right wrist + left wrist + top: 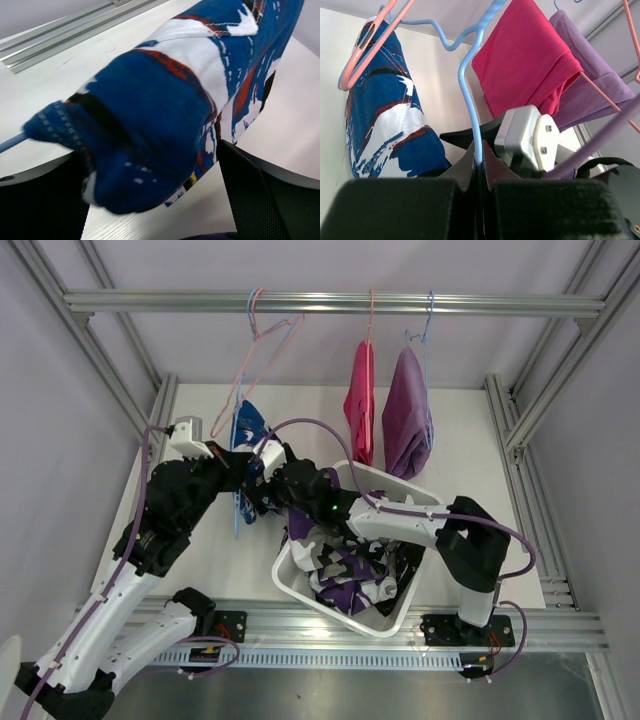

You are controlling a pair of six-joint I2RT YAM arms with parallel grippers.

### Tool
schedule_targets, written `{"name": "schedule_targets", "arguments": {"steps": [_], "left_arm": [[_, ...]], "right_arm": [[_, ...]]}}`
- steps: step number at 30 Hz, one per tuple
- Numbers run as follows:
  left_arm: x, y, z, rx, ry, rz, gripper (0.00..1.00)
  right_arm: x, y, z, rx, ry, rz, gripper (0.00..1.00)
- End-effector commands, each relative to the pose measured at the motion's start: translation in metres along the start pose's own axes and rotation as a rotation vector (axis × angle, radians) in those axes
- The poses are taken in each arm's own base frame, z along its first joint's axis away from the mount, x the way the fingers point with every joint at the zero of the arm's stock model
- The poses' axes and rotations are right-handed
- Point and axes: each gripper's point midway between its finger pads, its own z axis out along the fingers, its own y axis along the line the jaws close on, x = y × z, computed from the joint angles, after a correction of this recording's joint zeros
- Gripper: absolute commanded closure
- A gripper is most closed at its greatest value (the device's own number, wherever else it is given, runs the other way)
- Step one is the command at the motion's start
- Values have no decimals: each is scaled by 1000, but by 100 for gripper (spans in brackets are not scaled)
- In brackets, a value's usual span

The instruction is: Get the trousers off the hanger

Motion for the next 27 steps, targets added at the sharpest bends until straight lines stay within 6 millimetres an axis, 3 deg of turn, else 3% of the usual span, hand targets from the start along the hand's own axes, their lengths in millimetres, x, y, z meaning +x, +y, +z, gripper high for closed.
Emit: {"name": "schedule_targets", "arguments": {"steps": [1, 11, 17, 19, 24, 27], "left_arm": [[-42, -23, -7, 95, -150, -8, 99], [-42, -26, -9, 110, -148, -14, 100], [-40, -25, -9, 110, -143, -18, 100], [-40, -26, -9, 112, -143, -21, 100], [-38, -25, -7, 110, -134, -21, 99], [-40, -26, -8, 110, -137, -17, 99]], "right_arm": [[-32, -16, 11, 57, -118, 5, 0], [-27, -29, 23, 96, -142, 9, 1], [-35, -36, 28, 149, -217, 20, 1], [-38, -41, 28, 178, -254, 22, 7], [-38, -45, 30, 201, -294, 10, 42], [-37, -47, 33, 219, -308, 6, 54]]}}
